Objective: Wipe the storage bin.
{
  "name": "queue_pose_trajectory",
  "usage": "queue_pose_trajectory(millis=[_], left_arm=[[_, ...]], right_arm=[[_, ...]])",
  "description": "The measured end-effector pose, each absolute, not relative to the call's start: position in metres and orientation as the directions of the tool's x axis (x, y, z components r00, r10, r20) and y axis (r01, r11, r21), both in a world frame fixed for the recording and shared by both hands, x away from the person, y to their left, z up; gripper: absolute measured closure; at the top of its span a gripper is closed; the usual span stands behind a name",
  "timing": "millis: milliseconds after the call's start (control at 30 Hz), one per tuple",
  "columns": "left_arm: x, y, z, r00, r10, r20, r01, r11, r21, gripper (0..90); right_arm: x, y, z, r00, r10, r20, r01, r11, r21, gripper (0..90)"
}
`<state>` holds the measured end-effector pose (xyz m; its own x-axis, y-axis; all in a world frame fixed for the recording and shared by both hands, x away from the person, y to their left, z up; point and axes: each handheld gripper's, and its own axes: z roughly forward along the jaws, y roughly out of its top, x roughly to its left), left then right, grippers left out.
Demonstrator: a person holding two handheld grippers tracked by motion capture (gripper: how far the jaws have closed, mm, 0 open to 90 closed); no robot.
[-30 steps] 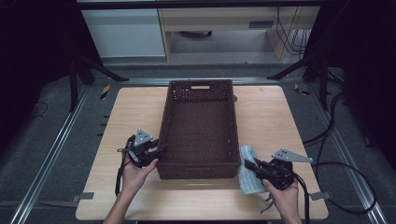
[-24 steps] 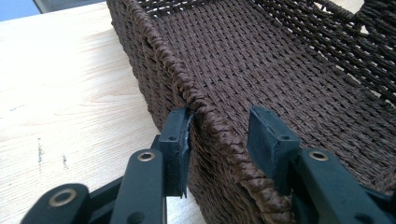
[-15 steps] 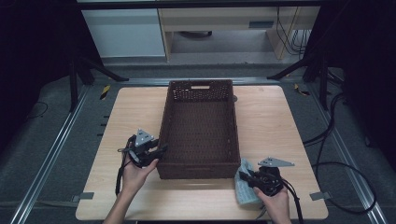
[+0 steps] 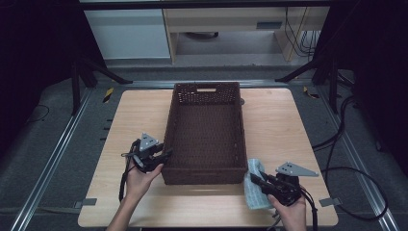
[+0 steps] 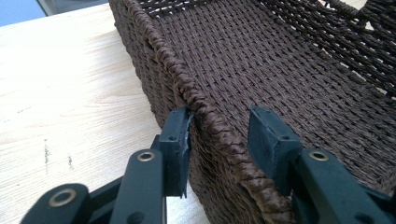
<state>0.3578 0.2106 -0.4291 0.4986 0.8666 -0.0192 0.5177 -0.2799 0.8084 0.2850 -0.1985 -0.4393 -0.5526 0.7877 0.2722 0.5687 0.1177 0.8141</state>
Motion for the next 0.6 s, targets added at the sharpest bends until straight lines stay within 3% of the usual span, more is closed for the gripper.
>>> queue_pose_trajectory(millis=[433, 600], left_arm=[[0.358, 0.21, -0.429, 0.498, 0.867, -0.016, 0.517, -0.282, 0.808, 58.8], [0.358, 0.21, -0.429, 0.499, 0.866, -0.014, 0.516, -0.285, 0.808, 58.7]], right_arm=[[0.304, -0.187, -0.474, -0.531, 0.811, 0.246, 0.657, 0.21, 0.724, 73.7], [0.306, -0.186, -0.473, -0.532, 0.814, 0.233, 0.657, 0.222, 0.721, 73.6]])
